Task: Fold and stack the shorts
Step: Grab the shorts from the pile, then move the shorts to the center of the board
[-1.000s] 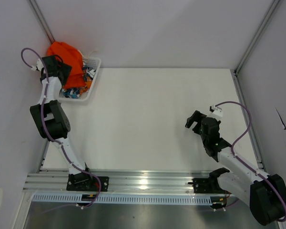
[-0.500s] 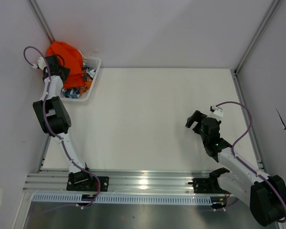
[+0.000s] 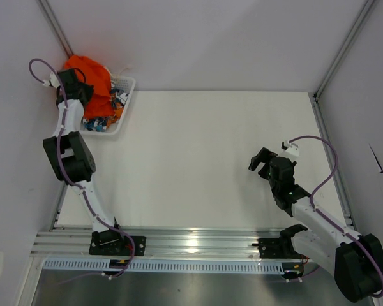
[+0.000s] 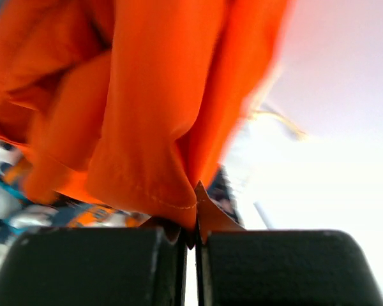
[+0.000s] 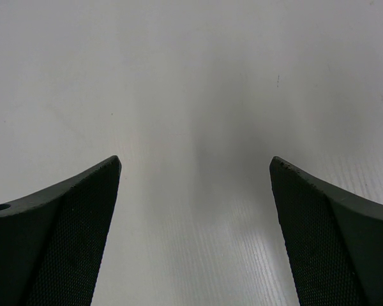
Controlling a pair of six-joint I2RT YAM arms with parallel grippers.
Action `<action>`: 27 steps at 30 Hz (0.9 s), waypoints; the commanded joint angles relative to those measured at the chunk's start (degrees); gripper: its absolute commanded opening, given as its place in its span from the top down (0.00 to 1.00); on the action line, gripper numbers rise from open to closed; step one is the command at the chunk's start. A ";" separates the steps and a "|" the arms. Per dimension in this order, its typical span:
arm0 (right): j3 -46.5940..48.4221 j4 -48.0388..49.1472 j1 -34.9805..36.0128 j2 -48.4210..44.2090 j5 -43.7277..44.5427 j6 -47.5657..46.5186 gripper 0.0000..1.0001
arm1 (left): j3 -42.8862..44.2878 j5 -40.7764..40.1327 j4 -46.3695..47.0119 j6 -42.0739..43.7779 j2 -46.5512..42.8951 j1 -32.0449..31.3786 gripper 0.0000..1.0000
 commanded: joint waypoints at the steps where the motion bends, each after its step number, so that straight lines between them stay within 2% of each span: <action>1: 0.52 0.36 0.37 0.32 1.75 -0.09 0.00 | 1.15 2.43 0.66 -1.88 -9.58 -2.39 1.00; 8: 0.70 0.45 0.37 1.46 1.75 -0.17 0.01 | 5.97 6.30 -0.66 -0.66 -22.50 -6.79 1.00; 12: 1.05 0.18 0.37 1.73 1.92 -0.44 0.00 | 7.13 7.89 0.56 0.93 -34.07 -11.53 1.00; 15: 0.96 -0.08 0.46 1.46 2.54 -0.44 0.00 | 7.82 4.82 2.32 4.52 -40.68 -17.94 1.00; 16: 1.05 -0.26 0.46 1.38 2.62 -0.35 0.01 | 8.09 2.46 2.50 5.67 -44.45 -23.26 1.00; 20: 0.96 -0.35 0.46 1.20 2.98 -0.44 0.00 | 9.32 0.59 2.15 6.39 -50.19 -29.64 1.00; 22: 0.96 0.09 0.46 1.37 2.54 -0.70 0.01 | 7.40 1.03 2.23 4.54 -51.68 -30.70 1.00; 27: 1.22 0.18 0.45 1.81 2.45 -0.70 0.00 | -5.33 1.74 7.93 1.73 -53.36 -34.21 1.00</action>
